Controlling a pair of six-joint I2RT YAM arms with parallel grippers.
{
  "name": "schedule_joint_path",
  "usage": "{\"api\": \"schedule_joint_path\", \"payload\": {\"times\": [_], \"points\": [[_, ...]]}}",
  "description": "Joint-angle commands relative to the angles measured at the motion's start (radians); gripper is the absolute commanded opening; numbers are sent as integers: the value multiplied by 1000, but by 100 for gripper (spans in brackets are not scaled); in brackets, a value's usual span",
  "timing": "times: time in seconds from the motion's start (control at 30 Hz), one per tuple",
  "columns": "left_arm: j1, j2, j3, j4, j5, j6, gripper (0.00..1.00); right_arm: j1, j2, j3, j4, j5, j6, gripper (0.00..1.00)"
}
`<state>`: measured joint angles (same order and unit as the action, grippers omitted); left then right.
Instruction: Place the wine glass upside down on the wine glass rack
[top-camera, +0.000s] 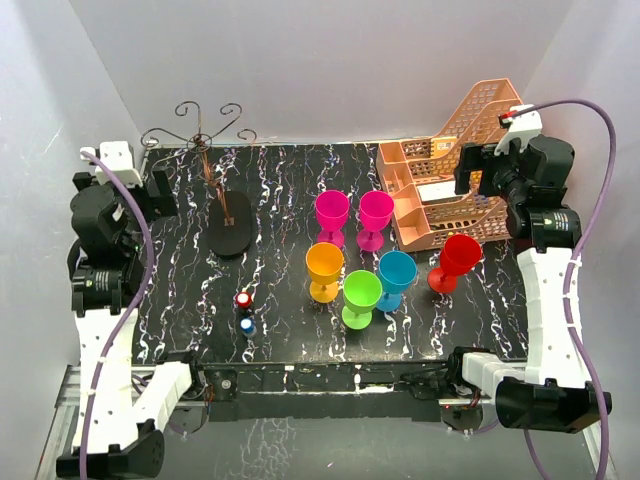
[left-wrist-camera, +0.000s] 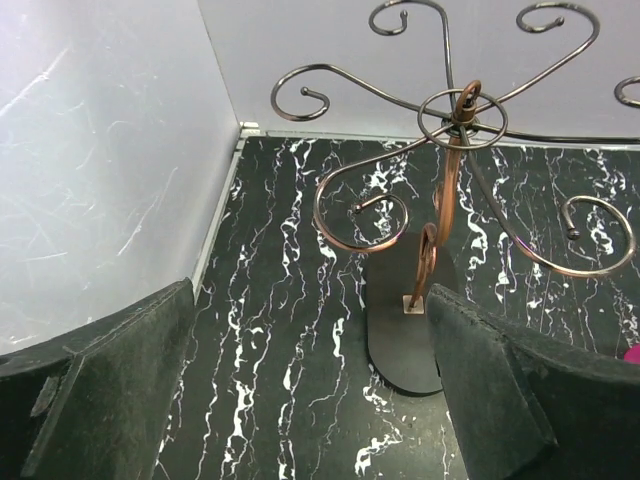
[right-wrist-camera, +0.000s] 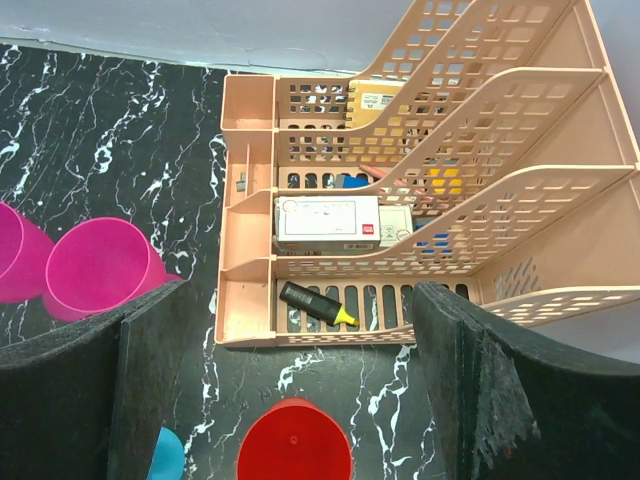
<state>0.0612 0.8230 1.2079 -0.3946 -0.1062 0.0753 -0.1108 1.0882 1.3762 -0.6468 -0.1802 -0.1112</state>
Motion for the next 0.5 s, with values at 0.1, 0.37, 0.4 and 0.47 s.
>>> {"api": "schedule_joint_path", "payload": {"times": [0.1,0.37,0.4,0.47], "points": [[-7,69,-20,62,47,12,97,43,2,-11,112,65,-20,98],[-11,120,-19,81,72,7,97,62,8,-24,169,79,-28,98],[-12,123,-19,84,75,6,97,64,9,-25,175,79,-29,98],[-12,127,-20,89,81,5,97,66,9,-26,188,78,-30,98]]}}
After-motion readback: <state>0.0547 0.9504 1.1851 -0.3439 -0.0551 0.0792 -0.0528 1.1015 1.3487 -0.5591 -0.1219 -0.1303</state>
